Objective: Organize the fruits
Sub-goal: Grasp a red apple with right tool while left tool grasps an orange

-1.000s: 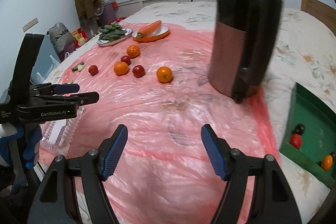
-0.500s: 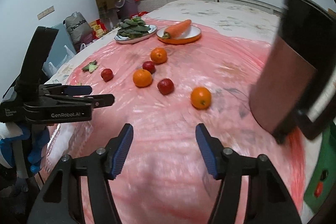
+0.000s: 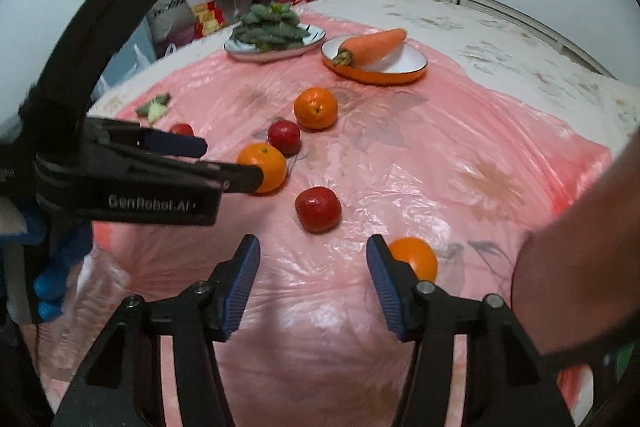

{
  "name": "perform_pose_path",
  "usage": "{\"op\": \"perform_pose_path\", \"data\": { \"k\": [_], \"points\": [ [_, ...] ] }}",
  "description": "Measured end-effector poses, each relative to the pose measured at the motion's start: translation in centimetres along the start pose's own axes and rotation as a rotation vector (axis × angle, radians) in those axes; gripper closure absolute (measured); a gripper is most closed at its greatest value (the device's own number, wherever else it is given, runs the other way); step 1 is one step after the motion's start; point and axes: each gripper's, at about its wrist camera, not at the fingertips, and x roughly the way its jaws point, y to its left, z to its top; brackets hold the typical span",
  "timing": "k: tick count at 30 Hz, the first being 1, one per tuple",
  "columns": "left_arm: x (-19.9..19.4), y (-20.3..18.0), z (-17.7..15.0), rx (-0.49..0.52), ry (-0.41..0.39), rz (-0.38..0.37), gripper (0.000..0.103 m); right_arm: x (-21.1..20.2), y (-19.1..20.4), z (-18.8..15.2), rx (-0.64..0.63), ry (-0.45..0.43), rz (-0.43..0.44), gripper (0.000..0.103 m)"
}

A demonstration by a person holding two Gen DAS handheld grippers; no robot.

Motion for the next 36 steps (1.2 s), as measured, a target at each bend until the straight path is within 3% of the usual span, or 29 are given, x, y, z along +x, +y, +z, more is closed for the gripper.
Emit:
{"op": "perform_pose_path", "data": {
  "k": [1,3,7,14,18,25,30,36],
  "points": [
    [0.4,0.2,0.1,-0.012,0.009,-0.001,0.042,0.6,-0.1,0.1,-0.011,0.008,0.003,0.030],
    [1.1,0.3,0.4,-0.031,0.020,-0.009,0.044,1.5,-0.3,0.4,-0.033,0.023,0.009,0.044],
    [1.8,0.2,0.6,-0.039,0.031,-0.007,0.052,3.2,-0.6,1.1,-0.059,0.039,0.026,0.047],
    [2.7,-0.2,0.7,-0.023,0.039,0.004,0.052,5.2,-0.4,2.0,-0.094,0.055,0.056,0.048],
    [3.2,-0.6,0.7,-0.006,0.046,0.025,0.052,6.2,-0.3,2.3,-0.104,0.068,0.062,0.071],
    [3.7,-0.8,0.3,0.008,0.041,0.046,0.056,7.0,-0.4,2.2,-0.097,0.070,0.060,0.074],
    [3.6,-0.2,0.4,-0.011,0.035,0.019,0.064,6.7,-0.3,2.2,-0.086,0.060,0.053,0.074],
    [3.2,0.3,0.5,-0.033,0.030,-0.010,0.064,6.1,-0.3,2.0,-0.068,0.054,0.044,0.074]
  ]
}}
